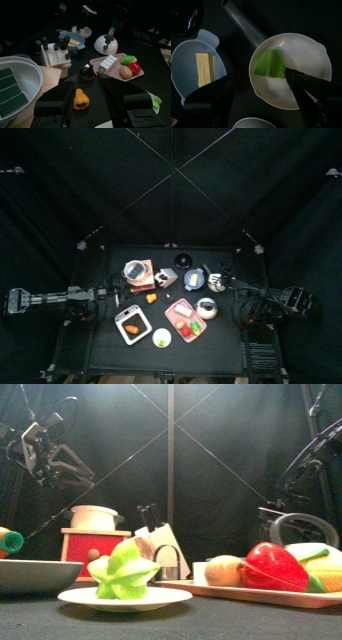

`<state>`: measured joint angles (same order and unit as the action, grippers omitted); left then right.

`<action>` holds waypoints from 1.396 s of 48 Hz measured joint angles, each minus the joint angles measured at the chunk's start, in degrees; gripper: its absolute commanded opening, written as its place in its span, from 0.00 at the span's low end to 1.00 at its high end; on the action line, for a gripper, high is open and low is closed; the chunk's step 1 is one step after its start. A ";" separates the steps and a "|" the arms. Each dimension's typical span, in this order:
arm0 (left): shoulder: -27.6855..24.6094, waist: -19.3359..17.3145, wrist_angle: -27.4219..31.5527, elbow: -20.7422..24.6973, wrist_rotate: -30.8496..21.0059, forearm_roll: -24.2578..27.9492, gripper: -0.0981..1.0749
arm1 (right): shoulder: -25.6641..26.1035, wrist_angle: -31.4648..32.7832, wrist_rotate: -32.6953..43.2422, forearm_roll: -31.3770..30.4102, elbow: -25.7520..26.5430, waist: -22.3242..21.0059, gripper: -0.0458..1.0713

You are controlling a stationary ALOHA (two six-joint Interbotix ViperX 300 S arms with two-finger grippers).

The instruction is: Grab starfruit bottom

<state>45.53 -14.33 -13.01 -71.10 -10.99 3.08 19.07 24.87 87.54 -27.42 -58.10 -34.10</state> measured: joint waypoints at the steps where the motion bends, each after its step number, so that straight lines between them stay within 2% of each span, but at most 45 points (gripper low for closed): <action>1: 0.00 0.00 0.00 0.00 0.00 -0.09 0.74 | 0.00 -0.09 0.00 0.00 0.00 0.09 0.95; 13: 0.00 0.00 0.00 0.00 0.00 -0.09 0.74 | 0.35 -0.09 0.00 0.09 0.97 2.37 0.95; 30: 0.00 0.09 0.00 0.00 0.00 -0.09 0.74 | 1.58 0.09 0.00 0.44 5.62 9.23 0.95; 36: 0.00 0.00 0.00 0.00 0.00 0.00 0.74 | 1.41 1.23 0.09 0.88 8.26 11.78 0.95; 51: 0.00 0.00 0.00 0.00 0.00 -0.09 0.75 | -0.79 9.23 0.09 1.14 15.91 19.07 0.95; 67: 0.00 0.00 0.00 0.00 0.00 -0.09 0.74 | -8.61 11.78 -0.26 1.76 27.69 28.13 0.95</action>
<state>45.53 -14.33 -13.01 -71.10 -10.99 2.99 10.46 36.65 87.28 -25.66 -30.41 -5.98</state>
